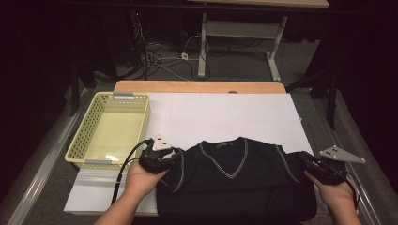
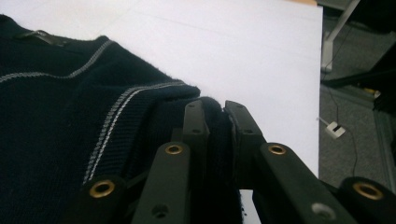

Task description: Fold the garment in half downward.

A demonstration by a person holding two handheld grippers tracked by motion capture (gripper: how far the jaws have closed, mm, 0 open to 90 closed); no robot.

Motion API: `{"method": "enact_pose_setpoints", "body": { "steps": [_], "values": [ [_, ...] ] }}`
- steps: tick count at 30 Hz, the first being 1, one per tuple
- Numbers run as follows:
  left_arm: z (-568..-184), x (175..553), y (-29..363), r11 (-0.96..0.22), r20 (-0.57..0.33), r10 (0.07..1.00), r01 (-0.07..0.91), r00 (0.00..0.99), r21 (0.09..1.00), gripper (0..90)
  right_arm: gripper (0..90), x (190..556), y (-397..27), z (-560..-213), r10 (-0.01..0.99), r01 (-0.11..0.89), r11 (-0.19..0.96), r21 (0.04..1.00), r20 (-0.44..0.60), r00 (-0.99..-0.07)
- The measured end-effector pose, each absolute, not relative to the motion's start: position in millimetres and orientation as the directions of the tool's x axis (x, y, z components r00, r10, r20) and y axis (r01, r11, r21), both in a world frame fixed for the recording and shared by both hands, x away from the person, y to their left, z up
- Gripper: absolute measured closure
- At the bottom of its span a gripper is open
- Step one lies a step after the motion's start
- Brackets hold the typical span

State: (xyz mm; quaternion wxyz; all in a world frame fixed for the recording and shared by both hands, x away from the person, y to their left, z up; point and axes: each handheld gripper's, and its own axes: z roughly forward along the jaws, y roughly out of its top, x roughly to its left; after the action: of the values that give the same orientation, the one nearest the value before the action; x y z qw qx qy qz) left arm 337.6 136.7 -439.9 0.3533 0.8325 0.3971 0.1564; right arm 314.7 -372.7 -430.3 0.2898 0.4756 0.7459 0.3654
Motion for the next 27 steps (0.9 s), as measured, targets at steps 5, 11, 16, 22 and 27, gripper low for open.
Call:
{"method": "enact_pose_setpoints", "body": {
  "steps": [5, 11, 16, 22, 27],
  "values": [
    [-450, 334, 148, -0.39, -0.068, 0.794, 0.591, 0.604, 0.706, 46.5, 80.9, 313, -373, -436, 0.923, 0.504, 0.272, 0.819, -0.075, -0.376],
    [-469, 328, 157, -0.369, -0.108, 0.806, 0.638, 0.581, 0.676, 37.5, 80.7, 312, -373, -441, 0.925, 0.516, 0.27, 0.813, -0.07, -0.374],
    [-478, 324, 162, -0.391, -0.098, 0.801, 0.638, 0.591, 0.663, 36.4, 80.6, 312, -372, -442, 0.925, 0.521, 0.276, 0.808, -0.075, -0.374],
    [-482, 327, 160, -0.346, -0.145, 0.812, 0.667, 0.565, 0.66, 42.8, 80.6, 312, -370, -445, 0.925, 0.527, 0.278, 0.803, -0.077, -0.371],
    [-482, 332, 161, -0.325, -0.236, 0.767, 0.678, 0.597, 0.659, 73.0, 80.6, 311, -370, -446, 0.924, 0.532, 0.285, 0.798, -0.08, -0.374]
  ]
}}
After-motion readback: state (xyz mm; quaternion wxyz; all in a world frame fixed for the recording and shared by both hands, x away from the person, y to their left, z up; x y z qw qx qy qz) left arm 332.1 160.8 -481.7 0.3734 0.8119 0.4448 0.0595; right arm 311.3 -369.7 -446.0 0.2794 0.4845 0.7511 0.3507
